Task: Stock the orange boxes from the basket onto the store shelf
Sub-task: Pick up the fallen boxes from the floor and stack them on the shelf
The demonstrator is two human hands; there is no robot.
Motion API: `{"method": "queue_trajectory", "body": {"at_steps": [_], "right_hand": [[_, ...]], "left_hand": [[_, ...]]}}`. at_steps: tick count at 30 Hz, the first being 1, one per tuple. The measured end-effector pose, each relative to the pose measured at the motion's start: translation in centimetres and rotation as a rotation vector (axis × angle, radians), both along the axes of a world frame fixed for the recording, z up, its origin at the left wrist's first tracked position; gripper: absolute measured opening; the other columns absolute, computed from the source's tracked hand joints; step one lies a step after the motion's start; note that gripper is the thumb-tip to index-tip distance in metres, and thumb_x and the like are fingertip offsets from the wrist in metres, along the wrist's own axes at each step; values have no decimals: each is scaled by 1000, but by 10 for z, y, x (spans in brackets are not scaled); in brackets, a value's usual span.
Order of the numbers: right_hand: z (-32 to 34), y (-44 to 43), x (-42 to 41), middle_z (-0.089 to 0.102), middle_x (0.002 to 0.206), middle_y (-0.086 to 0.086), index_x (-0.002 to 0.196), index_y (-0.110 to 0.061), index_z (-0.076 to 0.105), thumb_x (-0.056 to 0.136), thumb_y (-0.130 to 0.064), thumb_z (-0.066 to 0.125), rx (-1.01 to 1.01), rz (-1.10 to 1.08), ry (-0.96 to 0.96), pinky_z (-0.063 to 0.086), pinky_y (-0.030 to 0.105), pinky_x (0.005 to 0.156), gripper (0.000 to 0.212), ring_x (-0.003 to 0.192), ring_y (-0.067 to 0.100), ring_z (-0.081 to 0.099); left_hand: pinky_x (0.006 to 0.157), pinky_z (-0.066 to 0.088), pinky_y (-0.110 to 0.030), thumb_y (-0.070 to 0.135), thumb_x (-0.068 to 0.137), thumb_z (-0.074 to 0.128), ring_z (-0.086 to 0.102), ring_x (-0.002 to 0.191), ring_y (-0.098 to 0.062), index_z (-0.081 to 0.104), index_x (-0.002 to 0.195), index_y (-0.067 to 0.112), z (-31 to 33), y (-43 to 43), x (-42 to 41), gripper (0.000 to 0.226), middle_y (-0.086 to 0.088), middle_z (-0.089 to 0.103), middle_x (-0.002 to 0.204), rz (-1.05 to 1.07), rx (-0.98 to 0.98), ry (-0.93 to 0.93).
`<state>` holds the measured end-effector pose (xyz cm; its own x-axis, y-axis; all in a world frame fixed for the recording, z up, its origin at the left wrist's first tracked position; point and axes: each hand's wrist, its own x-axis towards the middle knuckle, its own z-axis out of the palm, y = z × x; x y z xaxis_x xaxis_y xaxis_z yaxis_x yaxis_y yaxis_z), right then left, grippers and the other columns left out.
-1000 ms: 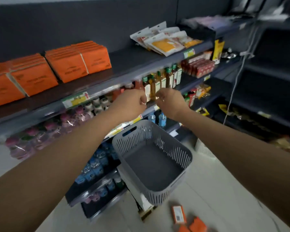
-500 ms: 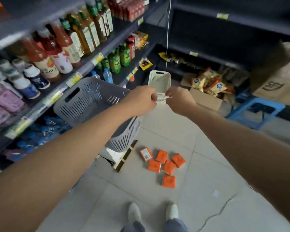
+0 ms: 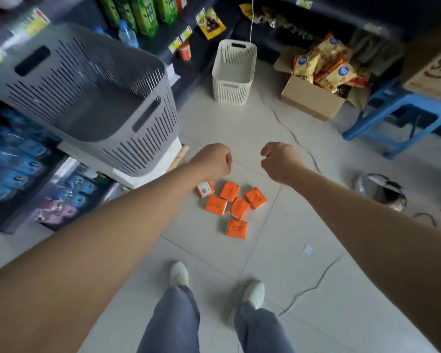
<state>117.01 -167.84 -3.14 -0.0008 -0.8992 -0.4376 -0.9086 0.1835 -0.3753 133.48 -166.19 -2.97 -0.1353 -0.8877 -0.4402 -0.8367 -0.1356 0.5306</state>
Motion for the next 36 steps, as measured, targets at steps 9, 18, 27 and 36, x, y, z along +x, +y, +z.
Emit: {"method": "queue_trajectory", "body": {"at_steps": [9, 18, 27, 36], "right_hand": [[-203, 17, -16, 61, 121, 6, 121, -17, 59, 88, -4, 47, 92, -41, 1, 43, 24, 63, 38, 92, 26, 61], [-431, 44, -21, 56, 129, 9, 129, -14, 54, 92, -8, 49, 187, 20, 25, 44, 28, 72, 38, 112, 28, 58], [-584, 47, -27, 56, 129, 10, 136, -14, 47, 89, -18, 61, 252, 50, 66, 48, 30, 82, 49, 112, 28, 57], [-653, 66, -29, 42, 135, 11, 143, -22, 33, 82, -24, 69, 363, 99, 162, 46, 42, 94, 72, 124, 34, 38]], "left_hand": [[84, 50, -31, 5, 80, 59, 64, 101, -29, 60, 72, 18, -219, 5, 3, 15, -12, 70, 105, 66, 86, -81], [86, 45, -30, 6, 86, 56, 59, 110, -32, 66, 102, 3, -446, 12, 22, 19, -18, 66, 114, 3, 128, -152], [104, 38, -30, 4, 86, 56, 43, 133, -26, 56, 119, 2, -603, -9, 19, 32, -11, 37, 151, -115, 52, -191], [120, 17, -31, 18, 89, 60, 16, 147, -24, 22, 147, 5, -666, -30, 17, 71, -10, 11, 159, -265, 10, -283]]}}
